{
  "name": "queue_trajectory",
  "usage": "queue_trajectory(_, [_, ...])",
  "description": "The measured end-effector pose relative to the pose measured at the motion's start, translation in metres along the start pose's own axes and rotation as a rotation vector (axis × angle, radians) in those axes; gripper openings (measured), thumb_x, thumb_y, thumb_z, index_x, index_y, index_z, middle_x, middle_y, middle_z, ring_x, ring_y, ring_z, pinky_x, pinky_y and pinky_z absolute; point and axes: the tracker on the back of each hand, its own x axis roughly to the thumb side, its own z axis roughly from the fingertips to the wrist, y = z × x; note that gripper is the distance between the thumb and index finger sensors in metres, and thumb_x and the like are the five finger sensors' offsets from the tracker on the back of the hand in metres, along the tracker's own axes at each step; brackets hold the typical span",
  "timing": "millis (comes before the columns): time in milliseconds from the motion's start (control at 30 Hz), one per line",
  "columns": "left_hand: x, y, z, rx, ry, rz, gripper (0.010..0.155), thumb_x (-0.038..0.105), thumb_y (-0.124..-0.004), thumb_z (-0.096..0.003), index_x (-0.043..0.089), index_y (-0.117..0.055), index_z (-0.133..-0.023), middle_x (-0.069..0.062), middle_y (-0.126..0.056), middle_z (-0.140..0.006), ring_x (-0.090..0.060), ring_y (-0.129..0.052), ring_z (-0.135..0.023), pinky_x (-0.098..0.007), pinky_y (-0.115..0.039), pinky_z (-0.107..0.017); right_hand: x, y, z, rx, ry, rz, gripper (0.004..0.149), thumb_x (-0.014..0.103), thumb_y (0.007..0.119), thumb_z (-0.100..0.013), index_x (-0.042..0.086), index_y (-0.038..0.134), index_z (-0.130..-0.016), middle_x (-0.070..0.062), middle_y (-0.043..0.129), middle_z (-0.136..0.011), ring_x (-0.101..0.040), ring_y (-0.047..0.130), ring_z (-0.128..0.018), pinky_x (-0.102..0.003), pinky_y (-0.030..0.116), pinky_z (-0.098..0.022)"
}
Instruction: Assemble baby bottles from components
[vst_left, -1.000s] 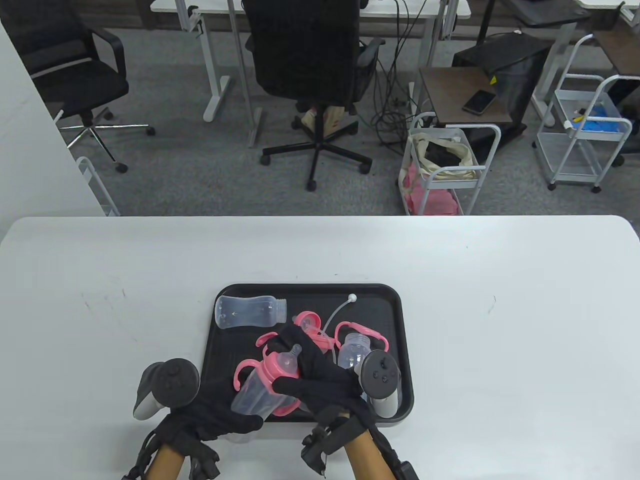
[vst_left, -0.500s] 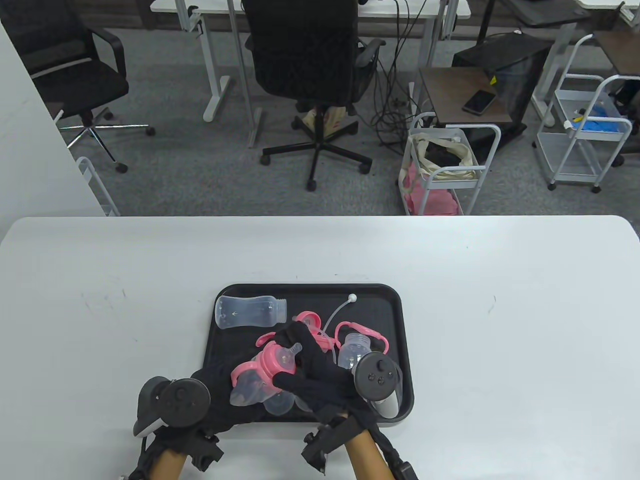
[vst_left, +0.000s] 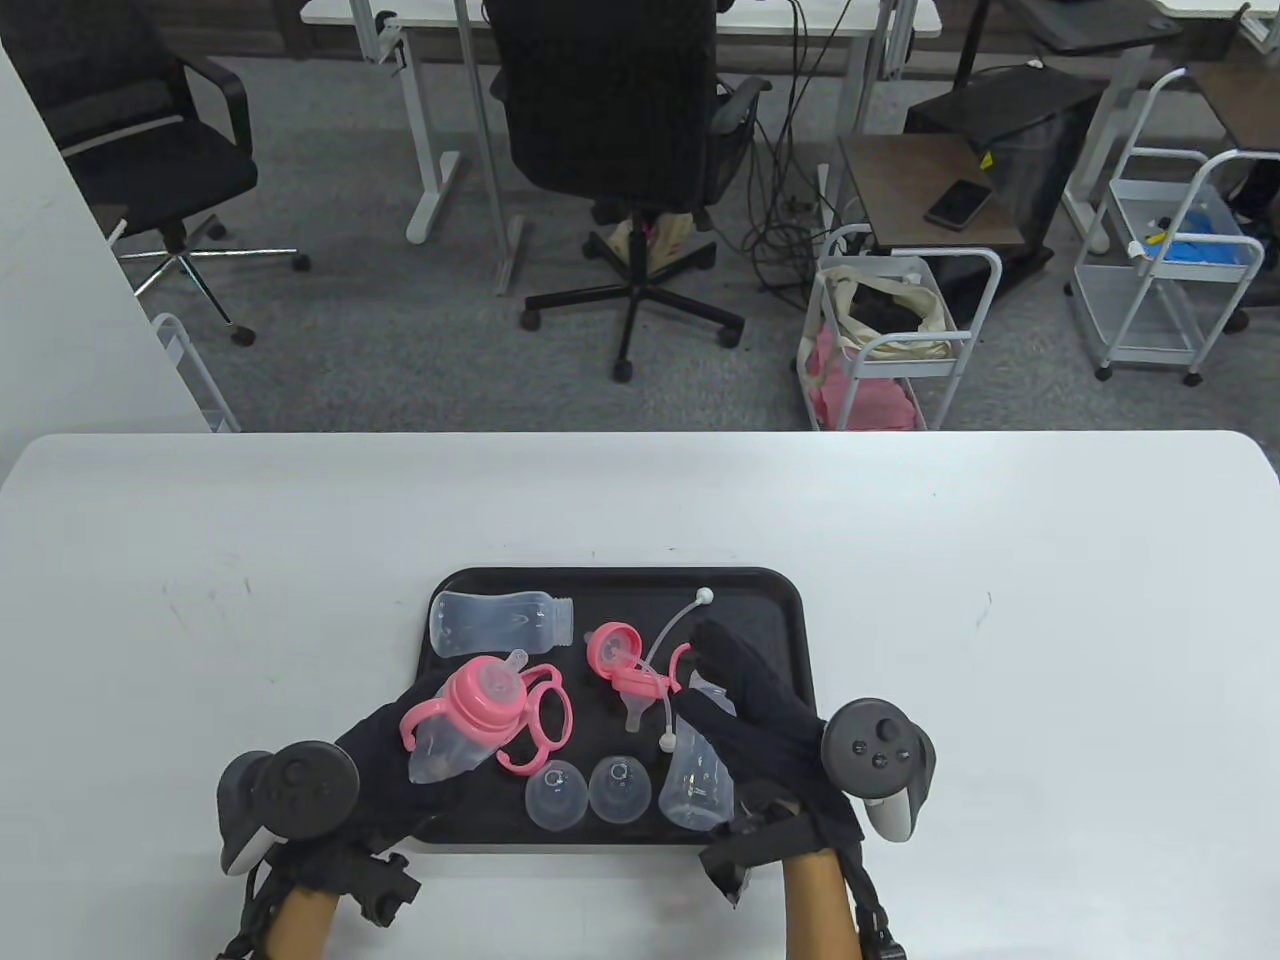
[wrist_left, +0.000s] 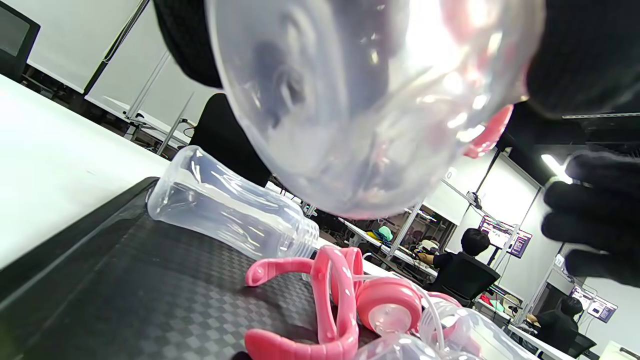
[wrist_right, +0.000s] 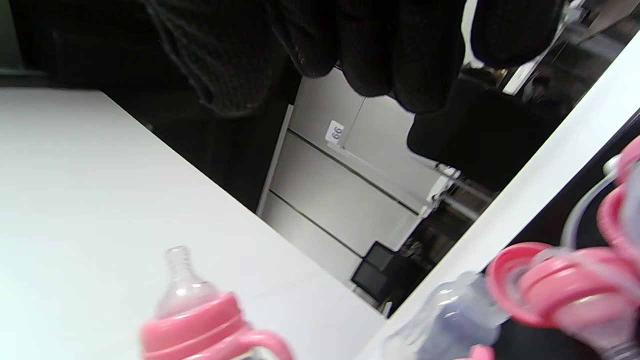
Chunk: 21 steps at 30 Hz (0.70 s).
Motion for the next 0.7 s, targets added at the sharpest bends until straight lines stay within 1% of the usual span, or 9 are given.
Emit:
queue_trajectory(33, [-0.001,0.001,0.0,0.003,0.003,0.001,0.098,0.076,-0.084,-0.0358,0.029,-0.049,-0.115,0.008,-0.08,-0.106,-0.017,-0.092,-0.093,-0.048,-0.074,-0.071,0.0,-0.003,0.001,-0.001,0.009,0.032,0.06,0.033,0.085,-0.058,0.008,0.065,-0.108,-0.024,0.072,-0.106,-0.048,0.083,-0.088,-0.068,0.066,-0.064])
queue_trajectory(133, [-0.006,0.002,0.001,0.006,0.019,0.011,0.098,0.076,-0.084,-0.0358,0.029,-0.05,-0.114,0.008,-0.08,-0.106,-0.017,-0.092,-0.093,-0.048,-0.074,-0.071,0.0,-0.015,0.004,0.011,0.063,0.229,0.053,0.029,0.087,-0.057,0.008,0.073,-0.102,-0.023,0.081,-0.099,-0.045,0.09,-0.078,-0.062,0.073,-0.058])
queue_trajectory(233, [-0.011,0.004,0.002,0.011,0.035,0.021,0.098,0.076,-0.084,-0.0358,0.029,-0.05,-0.114,0.008,-0.08,-0.106,-0.017,-0.092,-0.093,-0.048,-0.074,-0.071,-0.001,-0.023,0.008,0.054,0.158,0.479,0.046,0.026,0.088,-0.056,0.009,0.079,-0.097,-0.021,0.088,-0.092,-0.042,0.095,-0.07,-0.059,0.078,-0.054])
queue_trajectory(300, [-0.014,0.005,0.002,0.014,0.046,0.025,0.098,0.076,-0.084,-0.0358,0.029,-0.05,-0.114,0.008,-0.08,-0.106,-0.017,-0.092,-0.093,-0.048,-0.074,-0.071,-0.005,-0.024,0.011,0.098,0.229,0.589,0.045,0.026,0.089,-0.055,0.009,0.081,-0.096,-0.021,0.09,-0.089,-0.041,0.097,-0.066,-0.057,0.08,-0.051])
queue_trajectory(467, [-0.018,0.005,0.003,0.01,0.063,0.03,0.098,0.076,-0.084,-0.0358,0.028,-0.05,-0.115,0.008,-0.08,-0.106,-0.017,-0.092,-0.093,-0.048,-0.074,-0.071,-0.021,-0.012,0.014,0.223,0.421,0.58,0.052,0.026,0.093,-0.054,0.004,0.079,-0.099,-0.027,0.086,-0.094,-0.048,0.093,-0.071,-0.06,0.077,-0.051])
queue_trajectory(533, [-0.02,0.005,0.003,0.01,0.068,0.028,0.098,0.076,-0.084,-0.0358,0.028,-0.05,-0.115,0.008,-0.08,-0.106,-0.017,-0.092,-0.093,-0.048,-0.074,-0.071,-0.026,-0.006,0.013,0.251,0.452,0.642,0.057,0.027,0.095,-0.052,0.004,0.077,-0.101,-0.029,0.082,-0.097,-0.051,0.09,-0.074,-0.062,0.076,-0.052])
queue_trajectory(567, [-0.021,0.005,0.003,0.012,0.071,0.03,0.098,0.076,-0.084,-0.0358,0.028,-0.05,-0.114,0.008,-0.08,-0.106,-0.017,-0.092,-0.093,-0.048,-0.074,-0.071,-0.032,-0.001,0.012,0.291,0.492,0.664,0.061,0.028,0.097,-0.051,0.003,0.076,-0.103,-0.031,0.08,-0.099,-0.053,0.088,-0.077,-0.063,0.074,-0.053])
queue_trajectory(633, [-0.021,0.006,0.003,0.013,0.076,0.036,0.098,0.076,-0.084,-0.036,0.029,-0.05,-0.114,0.008,-0.08,-0.107,-0.017,-0.092,-0.093,-0.048,-0.074,-0.071,-0.037,0.004,0.013,0.336,0.53,0.65,0.069,0.027,0.099,-0.049,0.002,0.071,-0.107,-0.035,0.071,-0.104,-0.058,0.08,-0.083,-0.068,0.068,-0.057])
queue_trajectory(700, [-0.022,0.006,0.003,0.013,0.078,0.04,0.098,0.076,-0.084,-0.0359,0.028,-0.05,-0.115,0.008,-0.08,-0.107,-0.017,-0.092,-0.093,-0.048,-0.074,-0.071,-0.044,0.009,0.012,0.375,0.531,0.654,0.073,0.026,0.1,-0.048,0.003,0.068,-0.109,-0.035,0.066,-0.108,-0.059,0.075,-0.087,-0.068,0.065,-0.06])
